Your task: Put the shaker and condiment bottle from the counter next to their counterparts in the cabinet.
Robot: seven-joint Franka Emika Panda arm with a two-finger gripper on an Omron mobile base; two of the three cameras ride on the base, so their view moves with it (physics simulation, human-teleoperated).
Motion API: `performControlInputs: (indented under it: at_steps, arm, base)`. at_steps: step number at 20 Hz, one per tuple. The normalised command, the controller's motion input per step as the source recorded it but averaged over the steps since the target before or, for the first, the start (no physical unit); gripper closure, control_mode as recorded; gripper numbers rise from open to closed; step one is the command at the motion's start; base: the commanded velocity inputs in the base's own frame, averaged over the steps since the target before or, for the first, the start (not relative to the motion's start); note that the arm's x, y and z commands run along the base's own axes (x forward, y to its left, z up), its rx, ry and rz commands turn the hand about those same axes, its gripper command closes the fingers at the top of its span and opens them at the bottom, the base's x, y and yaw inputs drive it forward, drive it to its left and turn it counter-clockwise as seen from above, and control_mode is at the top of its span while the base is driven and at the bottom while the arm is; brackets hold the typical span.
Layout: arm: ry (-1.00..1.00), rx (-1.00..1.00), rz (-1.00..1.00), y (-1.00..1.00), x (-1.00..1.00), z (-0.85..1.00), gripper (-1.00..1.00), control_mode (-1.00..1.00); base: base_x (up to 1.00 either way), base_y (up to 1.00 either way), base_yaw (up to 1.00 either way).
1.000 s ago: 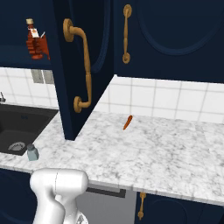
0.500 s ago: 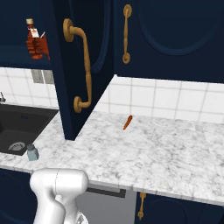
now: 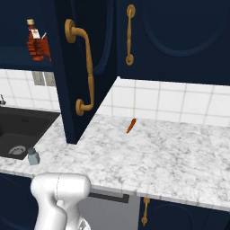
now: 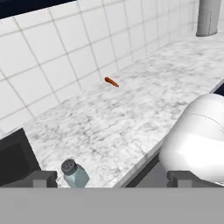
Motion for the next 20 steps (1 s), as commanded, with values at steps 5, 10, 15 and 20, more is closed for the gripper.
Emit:
performControlInputs:
  at_steps: [5,10,15,20]
  arm:
    - [0.07,0.0,-0.06,0.0,0.46,-0.29,-1.0,-1.0]
    - [0.09,-0.03,-0.01,0.01,0.49,-0.44,-1.0,-1.0]
    - [0.01,-0.09,0.0,0.0,0.3,-0.52,-1.0,-1.0]
    - [0.01,-0.11,0.0,0.04,0.2,-0.36,-1.0,-1.0]
  base:
    - [0.0,0.0,0.0]
    - [0.0,0.0,0.0]
    - [0.0,0.0,0.0]
    - [0.0,0.0,0.0]
